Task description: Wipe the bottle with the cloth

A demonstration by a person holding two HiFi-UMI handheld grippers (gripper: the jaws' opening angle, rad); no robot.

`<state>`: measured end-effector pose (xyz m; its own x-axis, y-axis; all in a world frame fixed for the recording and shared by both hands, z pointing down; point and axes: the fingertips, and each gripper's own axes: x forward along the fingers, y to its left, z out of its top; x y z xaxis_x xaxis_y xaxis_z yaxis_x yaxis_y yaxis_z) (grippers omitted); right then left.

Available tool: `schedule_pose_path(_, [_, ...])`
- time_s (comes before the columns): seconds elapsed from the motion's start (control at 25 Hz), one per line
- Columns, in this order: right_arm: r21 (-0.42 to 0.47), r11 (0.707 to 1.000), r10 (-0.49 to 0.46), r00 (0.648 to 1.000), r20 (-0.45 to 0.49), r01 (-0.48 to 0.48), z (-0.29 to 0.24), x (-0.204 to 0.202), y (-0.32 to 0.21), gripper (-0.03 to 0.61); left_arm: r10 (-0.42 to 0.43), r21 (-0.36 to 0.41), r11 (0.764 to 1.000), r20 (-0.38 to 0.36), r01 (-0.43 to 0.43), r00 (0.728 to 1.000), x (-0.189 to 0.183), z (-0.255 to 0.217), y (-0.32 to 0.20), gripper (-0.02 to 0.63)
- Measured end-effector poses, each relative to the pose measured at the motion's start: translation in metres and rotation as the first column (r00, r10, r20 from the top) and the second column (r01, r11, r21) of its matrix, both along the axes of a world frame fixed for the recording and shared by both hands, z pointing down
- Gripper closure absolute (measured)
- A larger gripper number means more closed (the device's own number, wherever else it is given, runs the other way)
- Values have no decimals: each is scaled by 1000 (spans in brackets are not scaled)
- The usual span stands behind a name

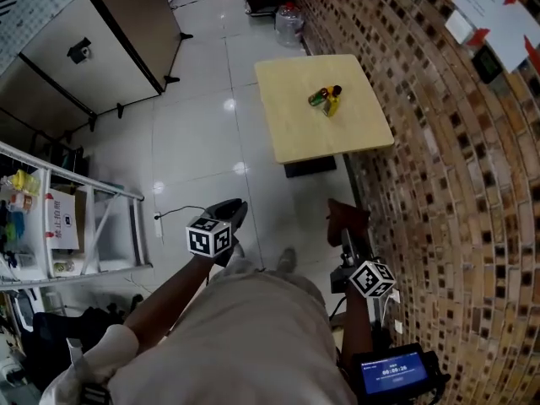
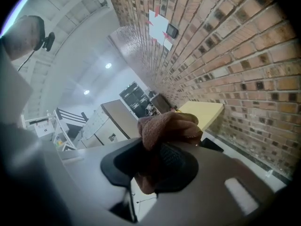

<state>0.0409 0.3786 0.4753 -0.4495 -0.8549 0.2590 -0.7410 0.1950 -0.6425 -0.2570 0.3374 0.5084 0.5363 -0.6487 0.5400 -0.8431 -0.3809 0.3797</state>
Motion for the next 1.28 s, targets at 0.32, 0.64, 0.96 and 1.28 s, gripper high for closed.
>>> schedule_pose_path(0.32, [13,999,-30,999,11,30,-12,-63,-27,506,-118,-21,993,-8,118,993,-90,4,-1,541])
schedule_pose_path(0.64, [40,994,-97,995,-4,97,-23,-118,-45,506,-118,-9,993,-31,118,993,-116,0,-23,541])
schedule_pose_path(0.96, [44,997,-71,997,13,71,-27,-125,-45,506,-7,-2,1000,-20,7,1000,-90,-5,-42,542])
schedule_pose_path(1.28, [55,998,23,999,29,-24,-26,-93,-31,506,101,25,995,-5,-101,995,-48,-19,-63,543])
